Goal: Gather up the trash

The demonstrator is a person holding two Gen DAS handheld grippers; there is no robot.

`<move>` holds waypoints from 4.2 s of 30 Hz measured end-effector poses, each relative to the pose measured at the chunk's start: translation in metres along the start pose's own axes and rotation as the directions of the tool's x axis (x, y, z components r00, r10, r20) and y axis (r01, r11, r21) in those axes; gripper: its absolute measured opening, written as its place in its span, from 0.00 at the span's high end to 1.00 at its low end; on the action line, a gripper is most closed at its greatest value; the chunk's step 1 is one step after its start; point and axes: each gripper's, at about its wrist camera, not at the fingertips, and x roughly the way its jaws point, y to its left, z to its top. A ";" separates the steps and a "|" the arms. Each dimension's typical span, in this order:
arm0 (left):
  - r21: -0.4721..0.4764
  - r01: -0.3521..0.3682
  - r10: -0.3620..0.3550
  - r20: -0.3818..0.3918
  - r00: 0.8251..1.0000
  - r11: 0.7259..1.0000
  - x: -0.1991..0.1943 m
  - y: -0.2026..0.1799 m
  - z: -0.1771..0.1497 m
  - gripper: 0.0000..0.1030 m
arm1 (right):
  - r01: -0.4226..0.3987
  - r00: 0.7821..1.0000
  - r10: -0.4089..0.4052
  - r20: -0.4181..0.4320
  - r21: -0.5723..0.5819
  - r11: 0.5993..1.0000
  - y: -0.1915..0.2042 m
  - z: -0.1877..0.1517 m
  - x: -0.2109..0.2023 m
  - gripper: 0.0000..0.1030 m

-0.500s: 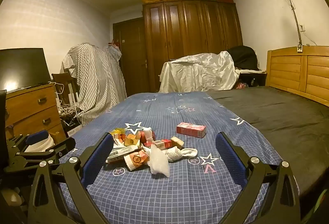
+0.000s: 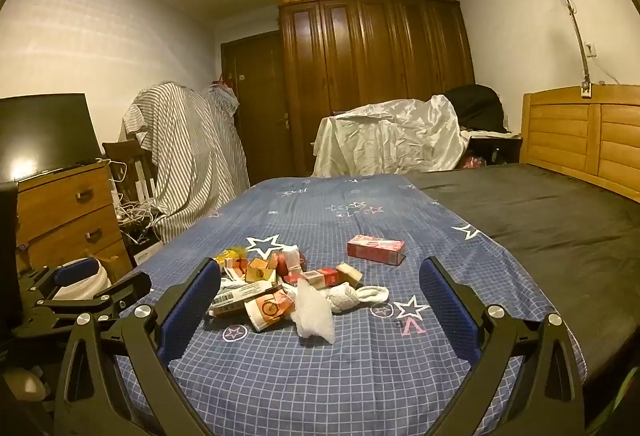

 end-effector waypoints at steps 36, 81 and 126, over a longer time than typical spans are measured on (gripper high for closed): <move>-0.026 -0.004 0.003 -0.042 0.999 1.000 0.005 0.012 -0.003 0.05 | -0.019 0.999 0.019 -0.037 -0.009 1.000 0.007 -0.009 0.017 0.04; -0.027 -0.008 0.006 -0.079 0.997 1.000 0.010 0.014 -0.009 0.05 | -0.025 0.997 0.025 -0.066 -0.001 1.000 0.008 -0.011 0.020 0.04; 0.133 0.224 -0.117 -0.547 0.829 0.965 0.201 0.046 -0.016 0.83 | -0.230 0.838 0.268 -0.476 0.137 0.963 -0.025 -0.083 0.230 0.18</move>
